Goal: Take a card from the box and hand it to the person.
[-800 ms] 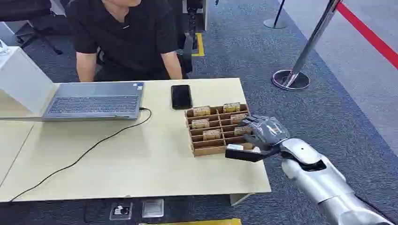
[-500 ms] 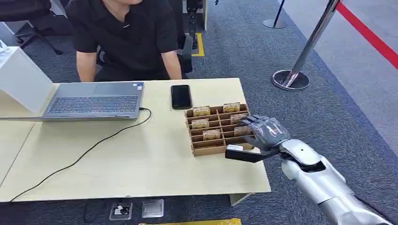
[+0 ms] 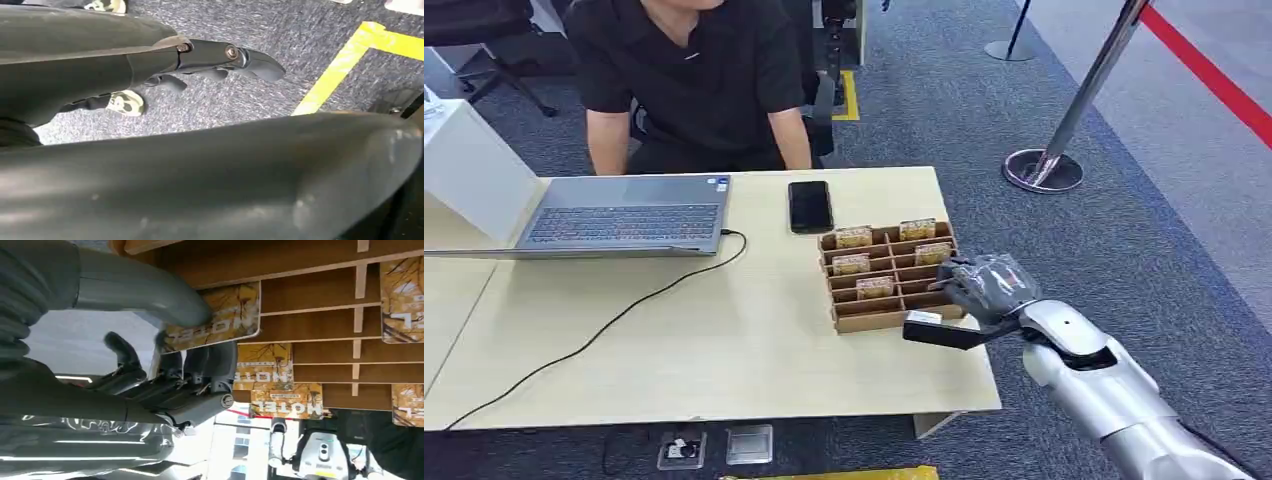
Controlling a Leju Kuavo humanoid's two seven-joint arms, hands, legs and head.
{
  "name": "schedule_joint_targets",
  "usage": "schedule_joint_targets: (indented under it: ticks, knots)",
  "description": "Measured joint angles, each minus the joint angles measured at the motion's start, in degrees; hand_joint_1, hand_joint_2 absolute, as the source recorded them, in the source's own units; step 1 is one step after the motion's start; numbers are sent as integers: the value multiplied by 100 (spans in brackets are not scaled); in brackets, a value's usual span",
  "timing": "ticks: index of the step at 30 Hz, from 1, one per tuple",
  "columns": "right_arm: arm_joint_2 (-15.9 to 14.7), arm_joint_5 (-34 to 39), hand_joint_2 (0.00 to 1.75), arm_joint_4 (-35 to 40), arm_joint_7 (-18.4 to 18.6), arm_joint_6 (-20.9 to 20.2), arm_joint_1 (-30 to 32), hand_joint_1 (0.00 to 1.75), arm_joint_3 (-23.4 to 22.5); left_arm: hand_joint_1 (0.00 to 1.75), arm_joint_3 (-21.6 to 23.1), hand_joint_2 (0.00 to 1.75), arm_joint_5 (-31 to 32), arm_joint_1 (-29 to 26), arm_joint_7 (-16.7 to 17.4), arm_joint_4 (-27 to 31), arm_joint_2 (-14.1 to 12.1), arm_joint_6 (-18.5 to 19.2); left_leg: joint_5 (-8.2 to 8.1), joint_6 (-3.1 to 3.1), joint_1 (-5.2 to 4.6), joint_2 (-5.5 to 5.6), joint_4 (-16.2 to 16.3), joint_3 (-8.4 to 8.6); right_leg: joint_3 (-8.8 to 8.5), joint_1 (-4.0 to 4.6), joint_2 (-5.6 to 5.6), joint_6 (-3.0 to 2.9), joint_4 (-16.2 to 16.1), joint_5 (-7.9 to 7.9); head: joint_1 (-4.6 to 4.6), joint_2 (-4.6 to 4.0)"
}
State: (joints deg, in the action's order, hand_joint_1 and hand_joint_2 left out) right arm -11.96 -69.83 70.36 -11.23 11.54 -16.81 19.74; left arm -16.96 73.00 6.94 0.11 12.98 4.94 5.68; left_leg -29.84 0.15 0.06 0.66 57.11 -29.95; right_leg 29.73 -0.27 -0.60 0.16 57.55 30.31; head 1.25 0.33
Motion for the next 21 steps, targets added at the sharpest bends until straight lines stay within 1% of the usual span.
schedule_joint_targets:
  ticks: [3, 4, 9, 14, 16, 19, 21]
  knots:
    - [0, -7, 175, 0, -22, 0, 3, 175, 0, 0, 4, 0, 9, 1, -4, 0, 0, -4, 1, 1, 0, 0, 0, 1, -1, 0, 0, 0, 0, -1, -2, 0]
    - [2, -9, 175, 0, -22, 2, 4, 175, 0, 0, 7, 175, 17, 0, -15, 0, 0, -11, 2, 1, 0, 0, 0, 1, -1, 0, 0, 1, 0, -1, -2, -2]
    - [13, -11, 175, 7, -48, 42, 27, 175, -31, 0, 15, 175, 44, 3, -116, 0, 0, -87, 3, 1, 0, 0, 2, 1, -2, 0, 0, 2, 0, -2, -2, 0]
    - [57, 101, 175, 68, -168, 184, 83, 175, -118, 0, 109, 175, 157, 7, -160, 0, 0, -195, 3, 1, 0, 1, 2, -1, -1, 0, 0, 2, 0, -2, -2, 0]
    - [83, 271, 175, 125, -254, 249, 108, 175, -157, 0, 114, 175, 146, 7, -160, 0, 0, -232, 2, 1, 0, 0, 2, -1, 0, 0, 0, 2, 0, -2, 2, -2]
    - [138, 663, 175, 282, -494, 427, 160, 175, -256, 0, 114, 175, 114, 18, -170, 0, 0, -273, 2, 1, 0, 0, 2, -2, 0, 0, 0, 2, 0, -2, 0, 0]
    - [203, 917, 175, 476, -653, 642, 180, 175, -321, 0, 114, 175, 111, 21, -168, 0, 0, -278, 2, 1, 0, 0, 2, -2, 1, 0, -1, 2, 0, -2, -2, 0]
